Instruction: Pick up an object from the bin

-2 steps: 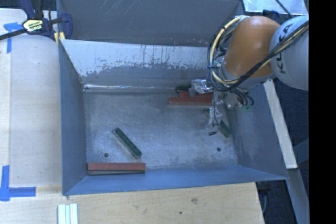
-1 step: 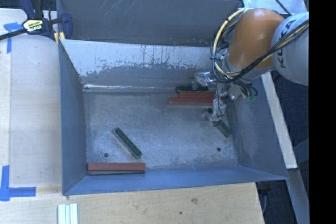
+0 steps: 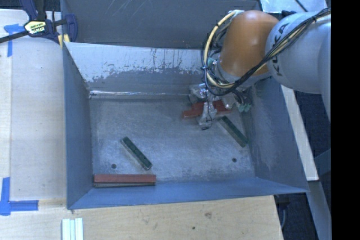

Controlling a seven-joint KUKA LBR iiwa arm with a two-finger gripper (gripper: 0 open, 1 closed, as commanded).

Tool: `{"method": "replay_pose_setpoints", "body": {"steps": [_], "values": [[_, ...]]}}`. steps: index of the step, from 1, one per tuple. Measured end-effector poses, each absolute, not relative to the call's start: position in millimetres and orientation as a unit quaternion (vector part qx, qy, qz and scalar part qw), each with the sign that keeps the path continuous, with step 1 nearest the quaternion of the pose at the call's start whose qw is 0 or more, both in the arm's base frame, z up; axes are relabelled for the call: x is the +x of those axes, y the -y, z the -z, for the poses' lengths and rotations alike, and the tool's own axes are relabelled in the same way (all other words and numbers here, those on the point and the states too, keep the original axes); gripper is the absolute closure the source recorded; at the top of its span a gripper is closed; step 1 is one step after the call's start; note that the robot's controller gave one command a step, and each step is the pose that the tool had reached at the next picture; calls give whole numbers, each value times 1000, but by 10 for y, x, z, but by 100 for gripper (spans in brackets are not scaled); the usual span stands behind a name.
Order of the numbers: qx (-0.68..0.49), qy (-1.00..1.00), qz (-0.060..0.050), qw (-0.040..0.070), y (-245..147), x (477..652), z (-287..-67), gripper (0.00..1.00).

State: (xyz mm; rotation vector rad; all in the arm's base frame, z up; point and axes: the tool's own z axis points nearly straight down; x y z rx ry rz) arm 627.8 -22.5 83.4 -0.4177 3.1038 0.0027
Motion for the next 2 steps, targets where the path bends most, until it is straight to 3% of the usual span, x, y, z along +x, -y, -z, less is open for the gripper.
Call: {"method": "replay_pose_setpoints", "body": {"steps": [1, 2], "values": [[-133, -991, -1, 5, 225, 6278, -834, 100], [-123, -992, 0, 2, 319, 6205, -2036, 100]]}}
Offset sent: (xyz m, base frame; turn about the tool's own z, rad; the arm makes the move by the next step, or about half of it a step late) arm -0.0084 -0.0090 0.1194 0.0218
